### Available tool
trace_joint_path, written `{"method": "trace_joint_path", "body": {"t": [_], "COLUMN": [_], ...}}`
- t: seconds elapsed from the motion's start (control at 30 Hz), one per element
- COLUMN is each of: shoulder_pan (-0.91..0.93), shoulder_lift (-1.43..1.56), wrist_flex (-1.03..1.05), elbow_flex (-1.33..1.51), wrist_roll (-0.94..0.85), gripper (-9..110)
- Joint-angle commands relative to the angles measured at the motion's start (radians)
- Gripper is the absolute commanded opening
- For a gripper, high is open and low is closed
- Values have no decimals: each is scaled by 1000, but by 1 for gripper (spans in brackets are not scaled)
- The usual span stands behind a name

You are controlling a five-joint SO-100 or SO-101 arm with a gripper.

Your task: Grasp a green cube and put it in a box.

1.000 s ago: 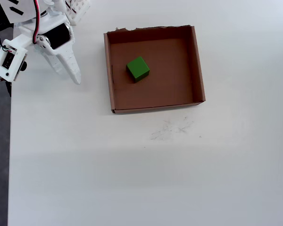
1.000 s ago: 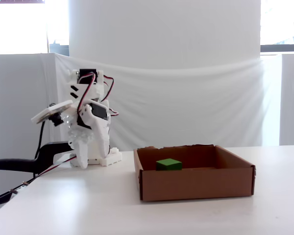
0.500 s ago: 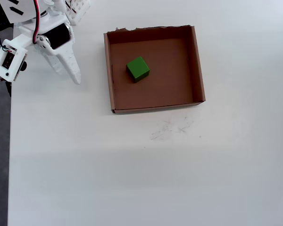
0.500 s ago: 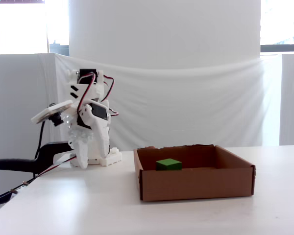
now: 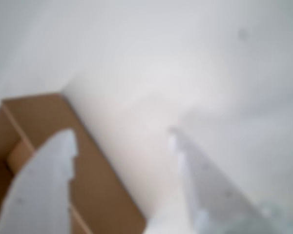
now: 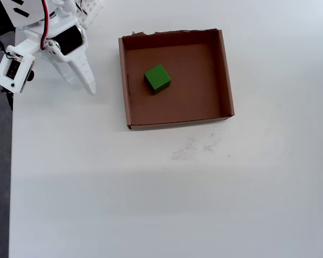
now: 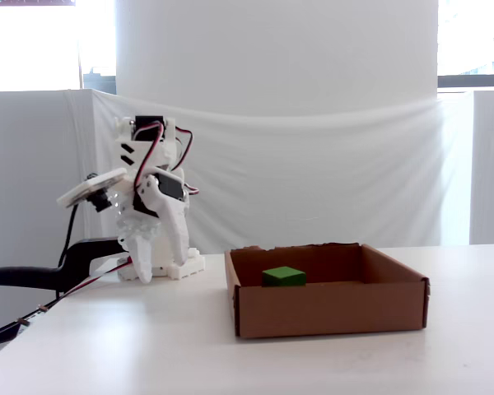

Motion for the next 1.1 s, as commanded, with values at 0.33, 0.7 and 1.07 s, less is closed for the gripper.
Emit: {"method": "trace_joint_path", "body": {"t": [0.33,0.7,1.07], "shoulder_pan": [-146,-114,-25], "shoulder_lift": [-3,-3,-3], "wrist_flex": [12,35,17], "elbow_flex": [-6,-6,-6], "wrist_roll": [-69,-391,-756], "gripper": [13,9,9]}}
